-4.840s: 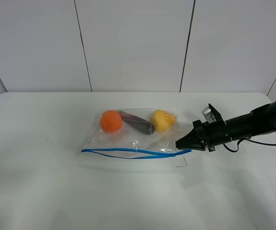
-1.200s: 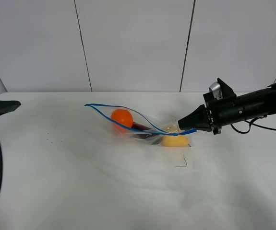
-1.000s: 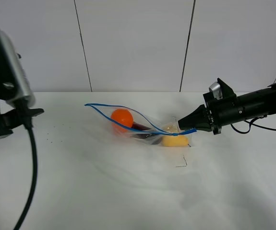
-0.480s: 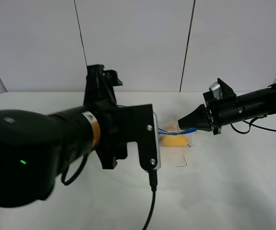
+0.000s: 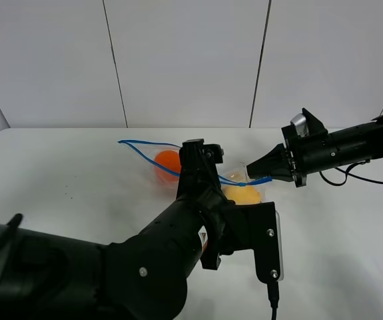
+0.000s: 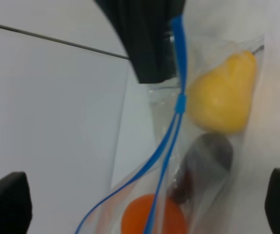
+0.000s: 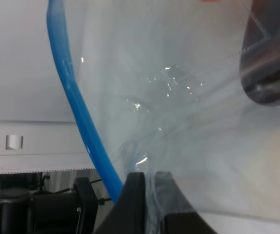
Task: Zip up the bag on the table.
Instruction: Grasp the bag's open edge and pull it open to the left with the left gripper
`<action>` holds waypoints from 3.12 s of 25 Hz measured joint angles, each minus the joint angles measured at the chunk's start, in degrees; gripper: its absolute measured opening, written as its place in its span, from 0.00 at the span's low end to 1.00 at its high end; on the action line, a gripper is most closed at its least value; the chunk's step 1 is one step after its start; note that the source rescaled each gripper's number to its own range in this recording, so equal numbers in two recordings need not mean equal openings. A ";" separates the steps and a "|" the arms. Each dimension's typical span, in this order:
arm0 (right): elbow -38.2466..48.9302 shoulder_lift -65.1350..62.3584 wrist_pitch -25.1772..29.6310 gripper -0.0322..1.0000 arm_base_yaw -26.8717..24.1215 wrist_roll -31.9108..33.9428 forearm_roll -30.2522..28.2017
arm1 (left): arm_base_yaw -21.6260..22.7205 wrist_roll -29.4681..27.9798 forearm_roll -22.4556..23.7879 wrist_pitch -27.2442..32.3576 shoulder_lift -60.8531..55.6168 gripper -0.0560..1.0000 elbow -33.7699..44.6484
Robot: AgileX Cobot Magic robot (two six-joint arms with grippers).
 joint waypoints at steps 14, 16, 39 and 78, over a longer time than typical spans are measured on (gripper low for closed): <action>0.00 0.00 0.00 0.03 0.00 0.00 0.31 | 0.00 -0.14 0.32 2.31 9.94 1.00 -8.37; 0.00 0.00 0.00 0.03 0.00 0.00 0.31 | 0.63 0.27 0.32 2.04 10.87 1.00 -9.41; 0.00 0.00 0.00 0.03 0.18 0.00 0.31 | 2.95 2.30 0.32 0.17 13.64 0.66 -12.26; 0.00 0.00 0.00 0.03 0.18 0.00 0.31 | 5.10 5.36 0.32 -4.25 13.94 0.29 -13.13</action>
